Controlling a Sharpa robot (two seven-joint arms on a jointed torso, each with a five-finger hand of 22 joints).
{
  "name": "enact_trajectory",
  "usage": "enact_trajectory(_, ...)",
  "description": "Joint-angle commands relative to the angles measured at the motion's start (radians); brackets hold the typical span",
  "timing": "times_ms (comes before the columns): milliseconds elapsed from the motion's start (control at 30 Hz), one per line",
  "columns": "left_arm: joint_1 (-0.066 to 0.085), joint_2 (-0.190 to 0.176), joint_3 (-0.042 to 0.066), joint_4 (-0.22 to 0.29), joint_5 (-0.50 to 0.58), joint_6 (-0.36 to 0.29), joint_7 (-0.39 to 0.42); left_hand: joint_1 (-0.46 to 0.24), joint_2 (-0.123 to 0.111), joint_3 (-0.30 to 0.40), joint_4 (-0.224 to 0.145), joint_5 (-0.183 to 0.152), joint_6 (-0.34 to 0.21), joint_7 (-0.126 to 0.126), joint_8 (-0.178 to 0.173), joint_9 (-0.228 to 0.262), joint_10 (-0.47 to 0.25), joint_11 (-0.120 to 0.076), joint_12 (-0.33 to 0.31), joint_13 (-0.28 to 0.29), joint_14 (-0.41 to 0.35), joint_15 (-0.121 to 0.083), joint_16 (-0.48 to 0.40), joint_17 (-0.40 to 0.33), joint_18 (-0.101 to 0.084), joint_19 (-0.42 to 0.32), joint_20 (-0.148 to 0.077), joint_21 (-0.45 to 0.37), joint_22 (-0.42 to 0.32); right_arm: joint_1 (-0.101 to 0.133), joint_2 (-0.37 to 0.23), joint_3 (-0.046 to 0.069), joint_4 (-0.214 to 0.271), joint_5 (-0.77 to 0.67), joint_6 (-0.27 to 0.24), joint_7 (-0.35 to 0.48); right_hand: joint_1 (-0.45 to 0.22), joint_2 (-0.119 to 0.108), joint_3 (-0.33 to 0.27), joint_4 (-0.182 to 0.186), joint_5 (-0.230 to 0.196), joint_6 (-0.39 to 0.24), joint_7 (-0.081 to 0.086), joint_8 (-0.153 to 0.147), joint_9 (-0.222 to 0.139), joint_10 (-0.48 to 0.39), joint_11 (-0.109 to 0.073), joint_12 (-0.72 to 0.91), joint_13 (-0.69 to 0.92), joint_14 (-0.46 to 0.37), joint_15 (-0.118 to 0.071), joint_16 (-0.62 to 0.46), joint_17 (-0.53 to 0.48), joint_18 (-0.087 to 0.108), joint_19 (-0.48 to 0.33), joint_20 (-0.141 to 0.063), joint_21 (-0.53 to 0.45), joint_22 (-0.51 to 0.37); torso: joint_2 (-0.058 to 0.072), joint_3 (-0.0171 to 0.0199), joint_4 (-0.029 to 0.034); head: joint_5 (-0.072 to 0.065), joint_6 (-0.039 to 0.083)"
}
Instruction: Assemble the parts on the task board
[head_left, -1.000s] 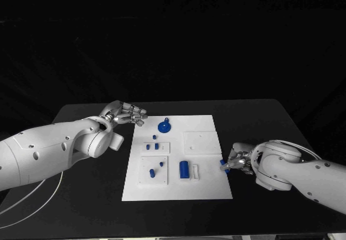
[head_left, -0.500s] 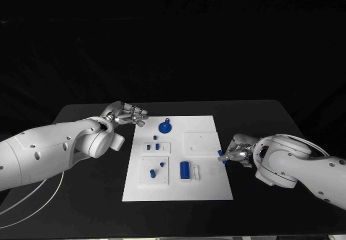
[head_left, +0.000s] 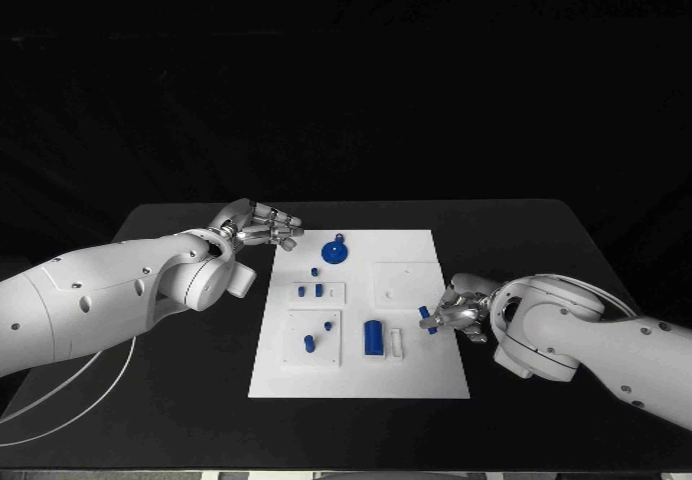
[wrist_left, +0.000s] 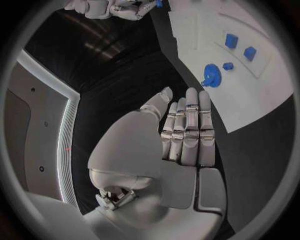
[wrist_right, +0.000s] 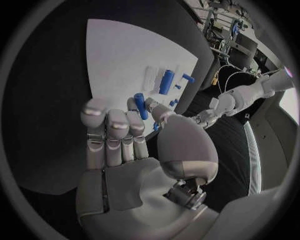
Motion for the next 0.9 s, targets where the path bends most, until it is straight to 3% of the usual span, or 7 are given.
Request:
enact_trajectory(33,0.0,0.003,0.001,0.002,0.005,0.013,0.004,-0.004,0.002,0.002,0.004,0.002,-0.005,0.0,-0.004,0.002,-0.005,0.0,0.001,0.0,0.002,0.008,0.004,0.001,-0.012,0.003,0.0,-0.004,0.001,-0.001,0.019,-0.018,-0.013,0.053,0.012,-0.013,0.003,0.005,0.123,-0.129,0.009,0.007,0.0,0.004,-0.001,0.008,0.0,-0.004,-0.001,0.002,-0.002,-0.004,-0.001,-0.016,0.056,-0.005,-0.003,0.078,0.001,0.001,0.0002,0.003,-0.004)
enact_trajectory(167,0.0,0.004,0.0,0.002,0.005,0.014,0.004,-0.004,0.002,0.002,0.004,0.002,-0.005,0.0,-0.004,0.002,-0.005,0.0,0.001,0.0,0.002,0.008,0.004,0.001,-0.012,0.003,0.0,-0.004,0.001,-0.001,0.045,-0.043,-0.026,0.06,0.019,-0.016,0.003,0.005,0.123,-0.129,0.009,0.007,0.0,0.004,-0.001,0.008,0.0,-0.004,-0.001,0.002,-0.002,-0.004,-0.001,-0.016,0.056,-0.005,-0.003,0.078,0.001,0.0013,0.0,0.002,-0.006)
enact_trajectory(367,0.0,0.006,0.0,0.002,0.005,0.015,0.004,-0.004,0.002,0.002,0.004,0.002,-0.005,0.0,-0.004,0.002,-0.005,0.0,0.001,0.0,0.002,0.008,0.004,0.001,-0.012,0.003,0.0,-0.004,0.001,-0.001,0.077,-0.063,-0.043,0.085,0.031,-0.016,0.0,0.009,0.118,-0.133,0.013,0.006,0.0,0.004,-0.001,0.007,0.0,-0.005,-0.002,0.001,-0.002,-0.006,-0.003,-0.016,0.056,-0.005,-0.007,0.077,0.0,0.0013,-0.001,0.001,-0.008)
enact_trajectory(900,0.0,0.006,0.0,0.001,0.005,0.015,0.001,-0.006,0.002,0.003,0.007,0.002,-0.007,0.001,-0.005,0.001,-0.005,0.0,0.001,0.0,0.001,0.008,0.004,0.001,-0.012,0.003,0.0,-0.004,0.001,-0.001,0.109,-0.071,-0.049,0.088,-0.006,-0.001,-0.001,0.013,0.113,-0.138,0.015,0.006,0.0,0.004,-0.001,0.008,0.0,-0.003,-0.001,0.001,-0.003,-0.006,-0.004,-0.015,0.057,-0.006,-0.007,0.078,0.0,0.0007,-0.0006,0.008,-0.01)
